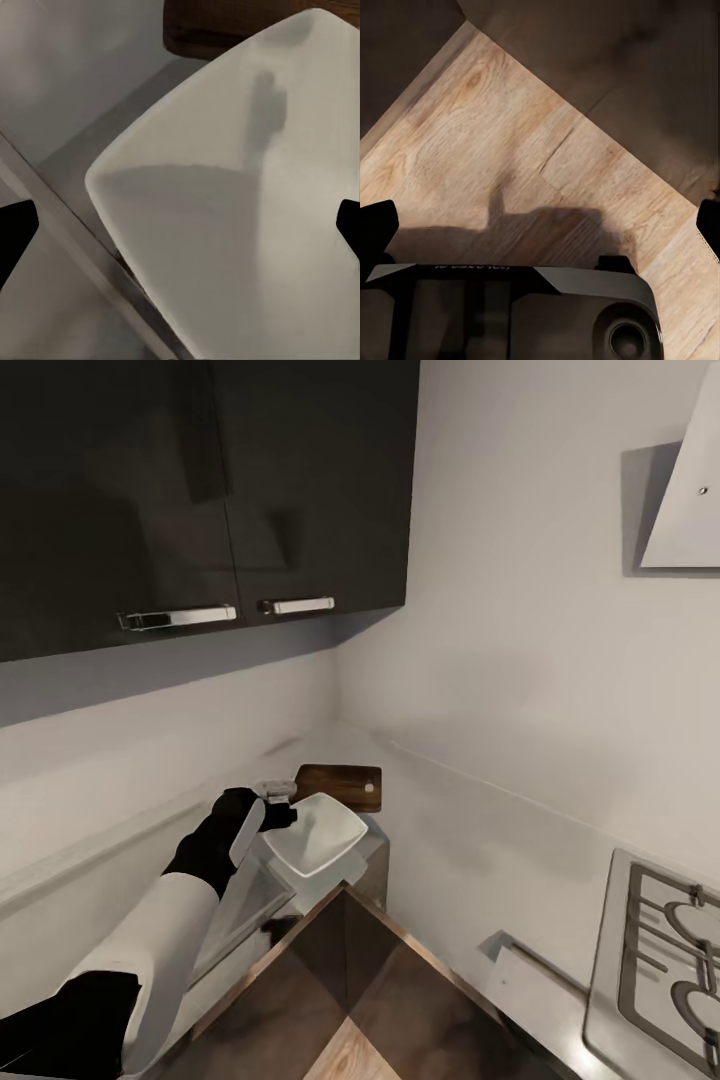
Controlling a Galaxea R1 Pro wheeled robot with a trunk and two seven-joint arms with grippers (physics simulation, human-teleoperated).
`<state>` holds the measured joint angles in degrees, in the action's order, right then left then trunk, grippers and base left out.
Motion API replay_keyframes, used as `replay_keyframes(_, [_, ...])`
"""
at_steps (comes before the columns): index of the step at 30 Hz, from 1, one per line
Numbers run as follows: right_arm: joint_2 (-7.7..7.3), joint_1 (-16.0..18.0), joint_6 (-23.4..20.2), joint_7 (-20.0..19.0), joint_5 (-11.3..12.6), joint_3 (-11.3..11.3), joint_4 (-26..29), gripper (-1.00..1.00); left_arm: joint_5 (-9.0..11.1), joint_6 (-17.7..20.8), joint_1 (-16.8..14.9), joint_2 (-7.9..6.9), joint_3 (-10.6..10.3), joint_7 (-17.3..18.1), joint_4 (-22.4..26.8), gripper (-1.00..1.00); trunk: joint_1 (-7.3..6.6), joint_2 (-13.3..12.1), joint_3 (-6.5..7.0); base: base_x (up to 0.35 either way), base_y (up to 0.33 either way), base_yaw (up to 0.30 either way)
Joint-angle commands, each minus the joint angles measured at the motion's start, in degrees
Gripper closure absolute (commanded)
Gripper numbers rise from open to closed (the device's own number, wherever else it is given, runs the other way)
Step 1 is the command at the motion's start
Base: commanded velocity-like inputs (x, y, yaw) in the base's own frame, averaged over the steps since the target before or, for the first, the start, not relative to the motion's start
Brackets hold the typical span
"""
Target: In the kitchen, take the Vidalia onion out of the sink, dice it on the chopping board with the paring knife, put the diced onion into the bowl on the countertop, then place both the paring knife and the chopping board into the sink.
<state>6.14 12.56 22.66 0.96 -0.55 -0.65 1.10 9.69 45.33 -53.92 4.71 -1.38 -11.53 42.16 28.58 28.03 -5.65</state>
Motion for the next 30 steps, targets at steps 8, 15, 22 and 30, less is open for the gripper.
replay_keyframes(8, [0.01,0.1,0.2,0.1,-0.1,-0.1,0.0,-1.00,0.6,0.2,0.0,-0.05,-0.1,-0.5,0.0,-1.00,0.06,0.1,-0.11,0.108,-0.023,0.000])
replay_keyframes(15, [0.01,0.1,0.2,0.1,-0.1,-0.1,-0.1,-1.00,0.6,0.2,0.0,-0.05,-0.1,-0.5,0.0,-1.00,0.06,0.1,-0.12,0.006,-0.001,0.000])
replay_keyframes(22, [0.01,0.0,0.2,0.1,-0.1,-0.1,-0.1,-1.00,0.6,0.2,0.0,-0.05,-0.1,-0.5,-0.1,-1.00,0.06,0.1,-0.51,0.000,0.000,0.000])
replay_keyframes(30, [0.06,0.0,0.2,0.1,-0.1,-0.1,-0.1,-1.00,0.6,0.2,0.0,-0.05,-0.1,-0.5,-0.1,-1.00,0.06,0.1,-1.15,0.000,0.000,0.000])
